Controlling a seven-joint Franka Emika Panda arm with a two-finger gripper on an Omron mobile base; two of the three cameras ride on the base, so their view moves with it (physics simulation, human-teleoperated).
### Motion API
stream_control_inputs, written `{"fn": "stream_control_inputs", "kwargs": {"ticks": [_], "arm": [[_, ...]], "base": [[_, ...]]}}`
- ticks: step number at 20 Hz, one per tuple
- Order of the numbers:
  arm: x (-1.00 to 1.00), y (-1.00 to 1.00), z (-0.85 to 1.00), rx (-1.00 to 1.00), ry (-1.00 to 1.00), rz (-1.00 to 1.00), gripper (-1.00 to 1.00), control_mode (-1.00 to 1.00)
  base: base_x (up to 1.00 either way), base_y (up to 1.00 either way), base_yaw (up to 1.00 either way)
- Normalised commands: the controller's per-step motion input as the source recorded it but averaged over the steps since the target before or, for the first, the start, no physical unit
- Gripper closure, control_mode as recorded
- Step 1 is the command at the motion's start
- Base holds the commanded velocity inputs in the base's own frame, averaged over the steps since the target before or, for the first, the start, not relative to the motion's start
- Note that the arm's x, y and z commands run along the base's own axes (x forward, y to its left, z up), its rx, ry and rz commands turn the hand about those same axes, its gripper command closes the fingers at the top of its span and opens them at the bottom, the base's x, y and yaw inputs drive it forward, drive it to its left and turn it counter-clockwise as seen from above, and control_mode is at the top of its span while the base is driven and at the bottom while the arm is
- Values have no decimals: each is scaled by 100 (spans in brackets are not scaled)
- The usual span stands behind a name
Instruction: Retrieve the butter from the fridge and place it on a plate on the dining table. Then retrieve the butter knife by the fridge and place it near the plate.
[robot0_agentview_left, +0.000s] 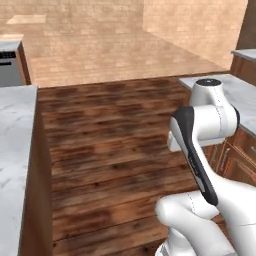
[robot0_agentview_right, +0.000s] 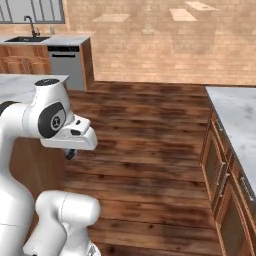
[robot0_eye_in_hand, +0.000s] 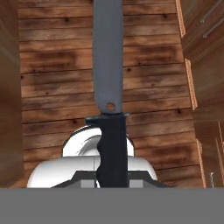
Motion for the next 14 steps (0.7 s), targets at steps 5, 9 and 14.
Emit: {"fn": "stream_control_inputs", "kwargs": {"ticks": [5, 9, 14], "arm": [[0, 0, 0, 0, 0, 0, 100, 100], [0, 0, 0, 0, 0, 0, 100, 100], [0, 0, 0, 0, 0, 0, 100, 100]], "base": [[100, -21, -5], [100, -11, -7], [100, 0, -10]]}}
